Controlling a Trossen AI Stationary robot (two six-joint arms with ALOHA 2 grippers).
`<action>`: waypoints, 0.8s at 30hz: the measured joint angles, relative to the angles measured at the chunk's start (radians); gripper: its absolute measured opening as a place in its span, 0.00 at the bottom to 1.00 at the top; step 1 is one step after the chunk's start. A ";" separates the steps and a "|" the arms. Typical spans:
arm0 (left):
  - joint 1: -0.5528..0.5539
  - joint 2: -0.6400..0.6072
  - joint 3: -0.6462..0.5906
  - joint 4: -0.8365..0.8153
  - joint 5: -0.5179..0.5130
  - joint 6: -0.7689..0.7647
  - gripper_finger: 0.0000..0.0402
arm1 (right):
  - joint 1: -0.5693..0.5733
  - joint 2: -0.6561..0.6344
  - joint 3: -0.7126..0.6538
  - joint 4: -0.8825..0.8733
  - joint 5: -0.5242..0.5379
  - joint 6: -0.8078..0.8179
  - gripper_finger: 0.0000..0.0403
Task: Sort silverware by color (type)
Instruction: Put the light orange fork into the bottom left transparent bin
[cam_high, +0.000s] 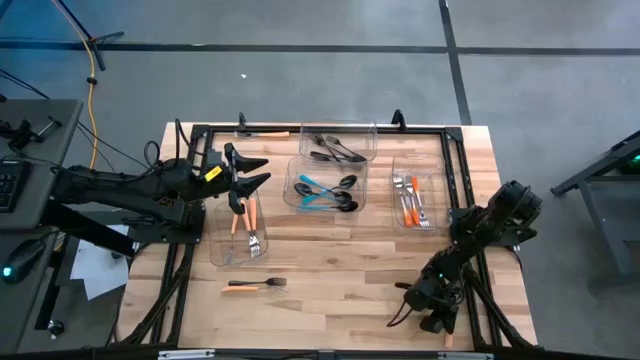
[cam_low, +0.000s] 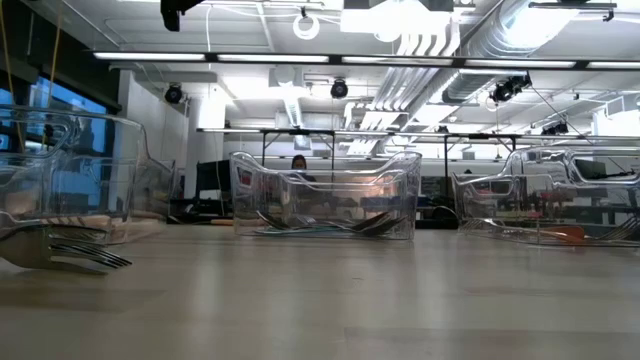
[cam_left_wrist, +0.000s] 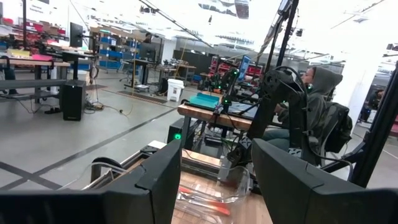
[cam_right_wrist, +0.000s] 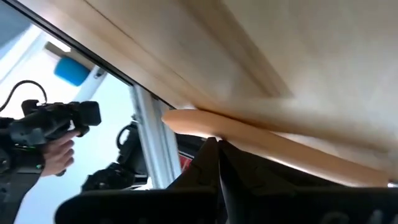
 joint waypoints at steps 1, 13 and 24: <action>0.000 0.000 0.000 0.000 0.000 0.000 0.46 | -0.009 0.000 0.000 0.003 0.003 -0.008 0.00; 0.000 0.000 0.000 0.000 0.000 -0.001 0.46 | -0.160 0.001 0.044 -0.034 0.028 -0.115 0.00; 0.000 0.000 0.000 0.000 0.000 -0.001 0.46 | -0.312 0.004 0.188 -0.235 0.136 -0.458 0.00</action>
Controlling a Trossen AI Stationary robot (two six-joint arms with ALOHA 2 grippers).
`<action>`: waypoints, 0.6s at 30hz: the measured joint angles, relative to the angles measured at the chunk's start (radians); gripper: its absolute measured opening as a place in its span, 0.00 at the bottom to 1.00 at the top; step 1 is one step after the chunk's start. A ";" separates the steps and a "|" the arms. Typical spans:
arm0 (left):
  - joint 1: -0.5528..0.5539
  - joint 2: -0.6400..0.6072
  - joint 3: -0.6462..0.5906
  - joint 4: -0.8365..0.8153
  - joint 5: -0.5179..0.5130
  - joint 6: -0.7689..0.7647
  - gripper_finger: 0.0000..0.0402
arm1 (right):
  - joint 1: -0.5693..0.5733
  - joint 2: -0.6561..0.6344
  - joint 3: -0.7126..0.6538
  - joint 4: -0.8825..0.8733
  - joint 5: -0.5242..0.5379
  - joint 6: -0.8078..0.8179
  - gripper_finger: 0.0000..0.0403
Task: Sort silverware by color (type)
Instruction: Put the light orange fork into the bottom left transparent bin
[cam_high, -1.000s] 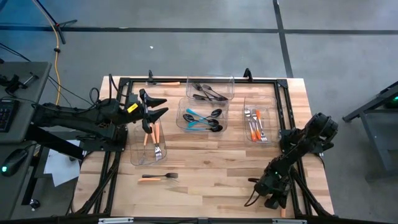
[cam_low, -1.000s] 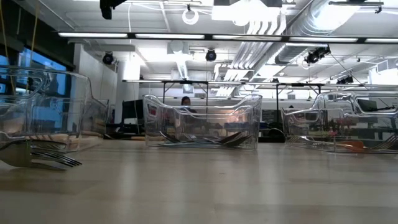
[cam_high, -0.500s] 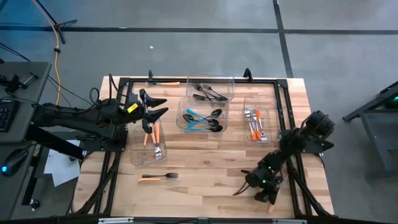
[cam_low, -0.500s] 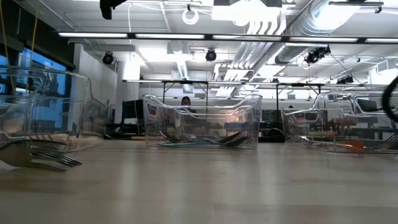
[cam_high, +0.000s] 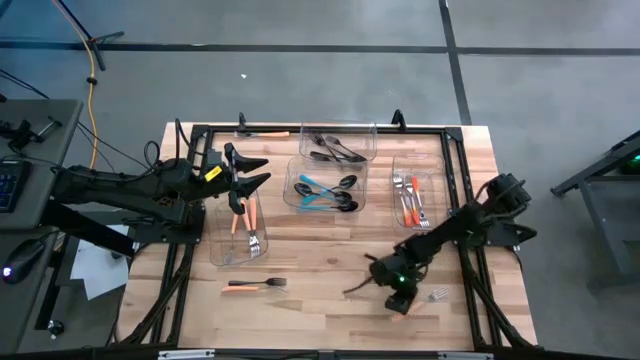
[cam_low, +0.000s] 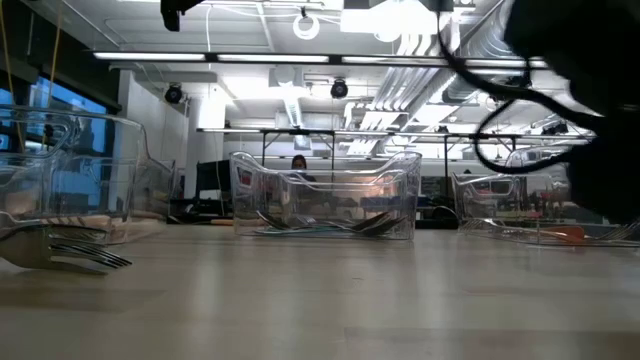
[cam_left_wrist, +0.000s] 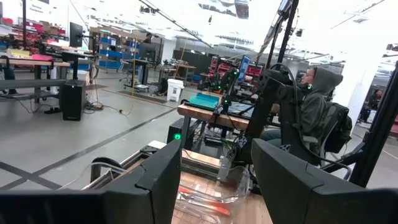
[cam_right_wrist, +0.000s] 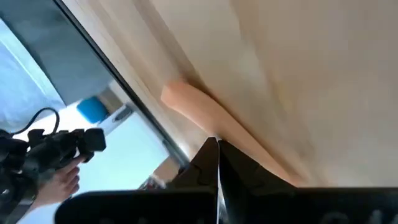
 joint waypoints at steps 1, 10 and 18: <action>0.000 0.000 0.000 0.000 0.000 0.000 0.46 | -0.016 0.000 0.010 -0.010 0.015 -0.027 0.00; 0.000 0.000 0.000 0.000 0.000 0.000 0.46 | -0.159 0.000 0.081 -0.062 0.135 -0.286 0.00; 0.000 0.000 0.000 0.000 0.000 0.000 0.46 | -0.250 -0.007 0.158 -0.119 0.189 -0.496 0.00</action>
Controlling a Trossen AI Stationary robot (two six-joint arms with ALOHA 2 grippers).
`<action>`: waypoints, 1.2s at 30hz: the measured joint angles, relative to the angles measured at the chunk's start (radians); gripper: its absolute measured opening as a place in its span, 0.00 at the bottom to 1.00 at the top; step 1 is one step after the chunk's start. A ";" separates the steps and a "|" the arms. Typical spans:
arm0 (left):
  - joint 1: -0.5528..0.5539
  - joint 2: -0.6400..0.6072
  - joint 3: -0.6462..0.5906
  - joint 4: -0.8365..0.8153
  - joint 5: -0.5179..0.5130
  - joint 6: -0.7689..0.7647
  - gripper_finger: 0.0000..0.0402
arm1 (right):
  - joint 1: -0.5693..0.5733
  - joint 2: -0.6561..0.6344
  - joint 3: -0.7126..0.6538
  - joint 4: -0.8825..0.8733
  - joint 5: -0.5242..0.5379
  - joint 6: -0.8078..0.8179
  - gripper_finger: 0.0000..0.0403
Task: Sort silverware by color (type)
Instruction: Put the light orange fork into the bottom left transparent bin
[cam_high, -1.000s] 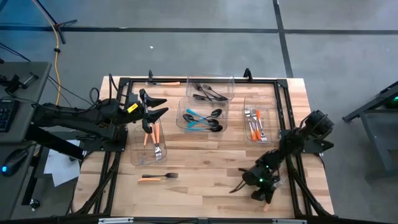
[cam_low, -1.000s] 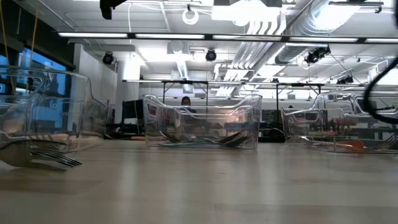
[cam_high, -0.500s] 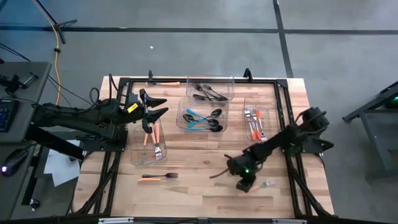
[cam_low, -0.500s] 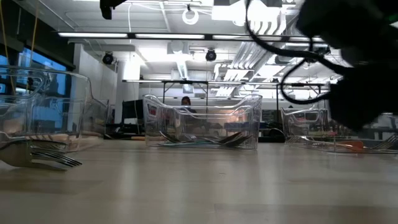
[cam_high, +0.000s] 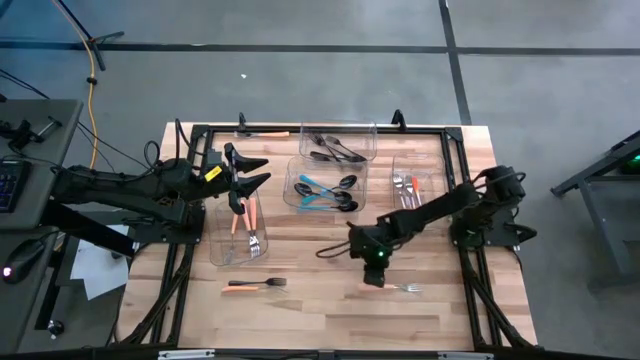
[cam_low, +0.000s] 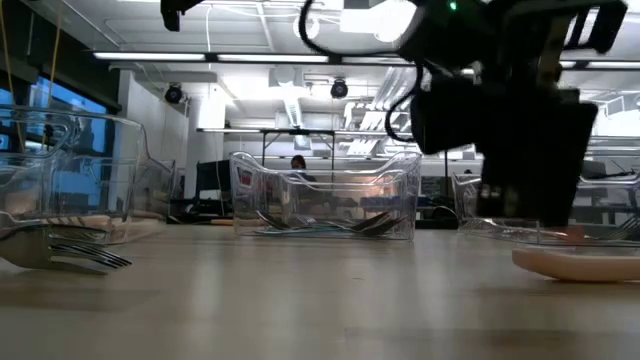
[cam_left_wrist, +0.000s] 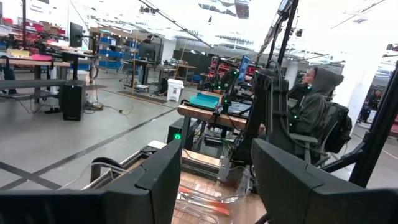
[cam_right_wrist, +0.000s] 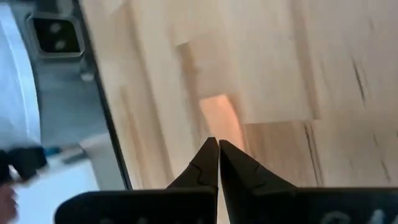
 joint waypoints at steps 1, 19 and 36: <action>0.000 0.000 0.000 0.000 0.000 0.000 0.46 | -0.003 -0.004 0.020 -0.028 -0.001 -0.042 0.00; 0.000 0.000 0.001 0.010 -0.023 0.000 0.46 | 0.134 -0.252 0.154 -0.519 0.312 -0.281 0.03; 0.000 0.000 0.001 0.011 -0.053 -0.010 0.46 | 0.285 -0.252 0.154 -0.522 0.532 -0.179 0.58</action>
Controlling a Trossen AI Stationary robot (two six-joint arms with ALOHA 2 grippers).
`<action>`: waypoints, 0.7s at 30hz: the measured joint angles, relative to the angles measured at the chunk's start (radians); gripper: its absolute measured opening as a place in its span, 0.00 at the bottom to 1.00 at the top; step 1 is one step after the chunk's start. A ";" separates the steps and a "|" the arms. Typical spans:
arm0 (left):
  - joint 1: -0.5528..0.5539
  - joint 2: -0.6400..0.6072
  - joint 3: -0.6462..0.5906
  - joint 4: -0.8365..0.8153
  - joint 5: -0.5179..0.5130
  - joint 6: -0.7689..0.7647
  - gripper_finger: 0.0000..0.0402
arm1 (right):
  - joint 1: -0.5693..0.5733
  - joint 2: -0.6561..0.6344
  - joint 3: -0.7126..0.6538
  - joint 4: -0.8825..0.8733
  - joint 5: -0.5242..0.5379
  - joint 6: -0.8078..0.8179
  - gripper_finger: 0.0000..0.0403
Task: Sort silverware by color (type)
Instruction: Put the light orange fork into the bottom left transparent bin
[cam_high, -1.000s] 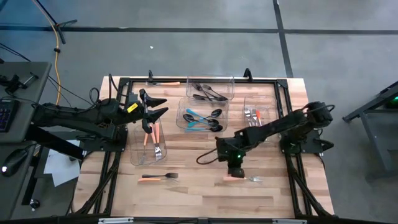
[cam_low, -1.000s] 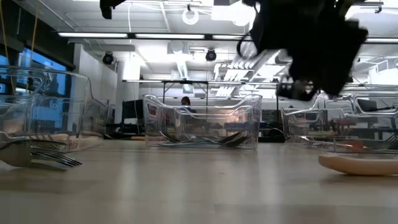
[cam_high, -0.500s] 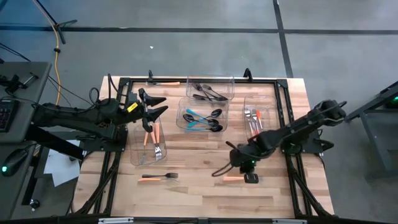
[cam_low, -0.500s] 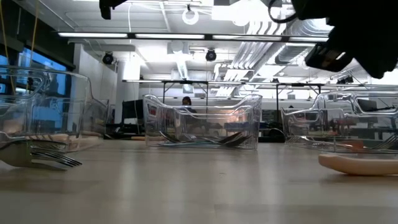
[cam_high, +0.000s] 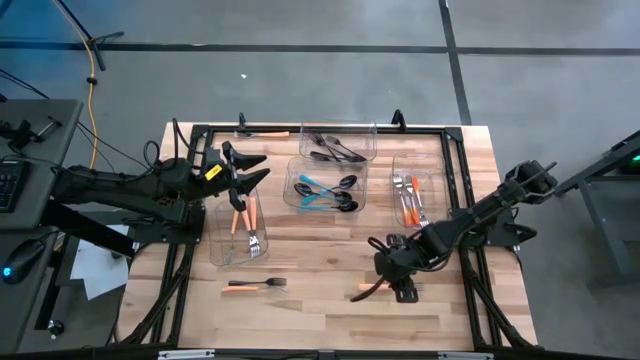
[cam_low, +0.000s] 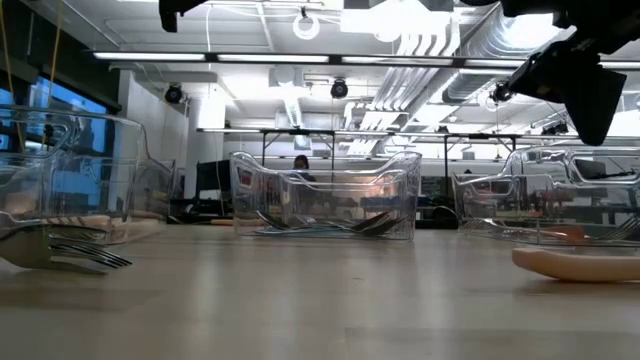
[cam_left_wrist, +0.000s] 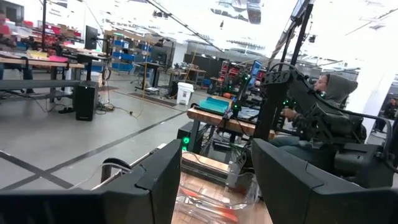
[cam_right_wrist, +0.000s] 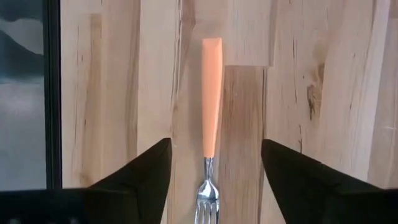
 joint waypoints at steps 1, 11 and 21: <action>0.000 0.000 0.000 0.000 0.000 0.000 0.46 | 0.000 0.000 0.000 0.000 0.000 0.002 0.58; 0.000 0.000 0.000 0.000 -0.003 0.001 0.46 | 0.051 0.078 0.001 0.015 0.024 0.030 0.59; 0.000 0.000 0.000 -0.002 -0.003 0.001 0.46 | 0.060 0.253 0.001 0.075 0.026 0.030 0.59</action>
